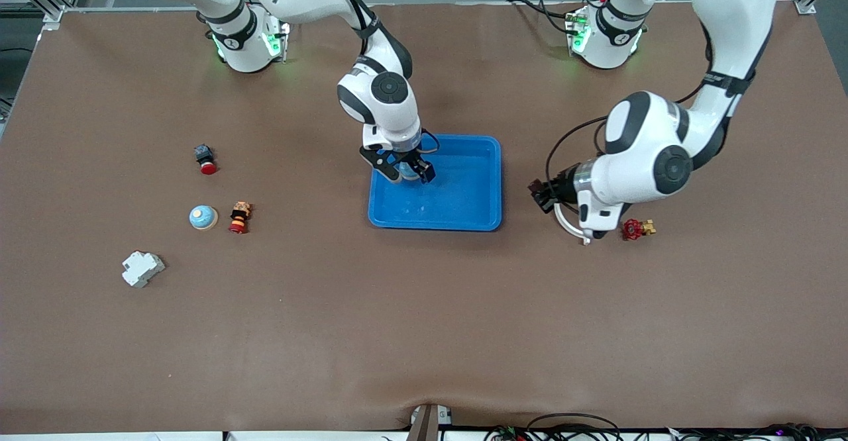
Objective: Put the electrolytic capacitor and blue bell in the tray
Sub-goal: 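Lower the bell into the tray while the left gripper carries the capacitor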
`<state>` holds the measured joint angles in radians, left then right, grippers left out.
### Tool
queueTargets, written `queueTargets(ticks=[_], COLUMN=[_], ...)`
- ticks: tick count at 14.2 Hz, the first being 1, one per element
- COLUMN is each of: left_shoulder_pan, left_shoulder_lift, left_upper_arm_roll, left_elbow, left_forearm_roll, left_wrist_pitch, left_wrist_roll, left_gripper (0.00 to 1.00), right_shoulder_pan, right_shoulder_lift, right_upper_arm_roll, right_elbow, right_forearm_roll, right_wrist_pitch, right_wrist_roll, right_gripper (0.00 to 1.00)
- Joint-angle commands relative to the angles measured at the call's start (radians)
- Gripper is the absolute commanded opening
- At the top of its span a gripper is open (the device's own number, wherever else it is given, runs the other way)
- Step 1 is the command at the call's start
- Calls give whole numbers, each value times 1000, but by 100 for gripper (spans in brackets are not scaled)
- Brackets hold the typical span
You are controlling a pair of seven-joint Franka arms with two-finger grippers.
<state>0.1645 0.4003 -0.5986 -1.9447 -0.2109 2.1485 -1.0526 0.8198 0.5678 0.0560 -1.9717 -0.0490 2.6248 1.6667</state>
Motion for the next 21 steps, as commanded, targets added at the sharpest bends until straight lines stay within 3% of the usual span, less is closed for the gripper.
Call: queueTargets(ticks=[1, 3, 7, 12, 15, 16, 17, 18, 21], left_shoulder_pan=[-52, -104, -242, -304, -326, -324, -324, -326, -306], left_shoulder_lift=[0, 8, 57, 155, 202, 213, 215, 213, 177], left_upper_arm_roll=[-1, 0, 6, 6, 8, 8, 8, 8, 6], left_elbow=[-58, -111, -115, -115, -108, -105, -103, -103, -86], left_forearm_roll=[-7, -7, 21, 253, 307, 308, 308, 308, 309], left_wrist_pitch=[95, 164, 243, 243, 244, 243, 243, 243, 205], left_wrist_roll=[-44, -79, -291, -526, -579, -580, -580, -580, -580], left_gripper=[0, 0, 0, 0, 0, 14, 52, 100, 100], right_shoulder_pan=[13, 10, -23, -129, -243, -293, -344, -396, -534], right_shoulder_lift=[-5, -12, -80, -199, -262, -282, -302, -316, -335], right_upper_arm_roll=[-10, -10, -10, -10, -12, -12, -12, -12, -12], right_elbow=[34, 37, 43, 44, 21, 2, -13, -25, -39], right_forearm_roll=[-20, -41, -45, -43, -45, -45, -49, -64, -117], right_wrist_pitch=[-63, -107, -257, -461, -522, -523, -523, -523, -520], right_wrist_roll=[18, -13, -143, -400, -640, -728, -824, -914, -1135], right_gripper=[100, 100, 100, 100, 100, 100, 100, 100, 100])
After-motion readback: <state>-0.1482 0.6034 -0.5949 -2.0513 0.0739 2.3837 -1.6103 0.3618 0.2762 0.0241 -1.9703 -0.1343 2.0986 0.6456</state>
